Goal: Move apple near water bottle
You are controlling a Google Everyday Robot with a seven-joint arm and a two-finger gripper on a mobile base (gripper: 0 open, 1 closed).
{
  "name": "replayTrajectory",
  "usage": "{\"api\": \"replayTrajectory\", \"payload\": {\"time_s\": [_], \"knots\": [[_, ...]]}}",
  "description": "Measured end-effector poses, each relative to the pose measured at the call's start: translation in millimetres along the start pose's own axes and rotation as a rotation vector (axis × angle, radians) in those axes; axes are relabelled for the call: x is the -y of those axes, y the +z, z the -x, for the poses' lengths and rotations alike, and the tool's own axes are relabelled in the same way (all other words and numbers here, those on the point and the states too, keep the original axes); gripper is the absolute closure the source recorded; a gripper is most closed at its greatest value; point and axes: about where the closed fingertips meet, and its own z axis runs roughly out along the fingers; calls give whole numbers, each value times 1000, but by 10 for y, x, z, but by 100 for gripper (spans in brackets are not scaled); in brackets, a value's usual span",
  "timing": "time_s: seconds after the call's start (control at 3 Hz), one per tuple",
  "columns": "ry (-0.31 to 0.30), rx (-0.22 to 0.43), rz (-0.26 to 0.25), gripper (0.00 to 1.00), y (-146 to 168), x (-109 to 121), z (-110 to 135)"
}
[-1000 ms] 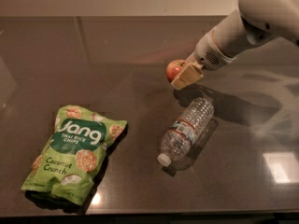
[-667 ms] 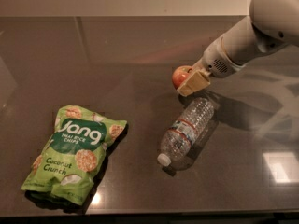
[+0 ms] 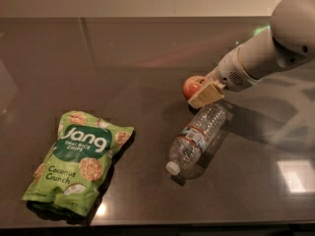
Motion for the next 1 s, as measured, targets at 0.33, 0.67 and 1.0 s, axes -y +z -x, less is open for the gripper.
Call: {"api": "replayTrajectory", "payload": {"time_s": [0.33, 0.67, 1.0], "knots": [[11, 8, 5, 36, 47, -14, -14], [15, 11, 8, 12, 86, -17, -14], [18, 10, 11, 0, 106, -18, -15]]}}
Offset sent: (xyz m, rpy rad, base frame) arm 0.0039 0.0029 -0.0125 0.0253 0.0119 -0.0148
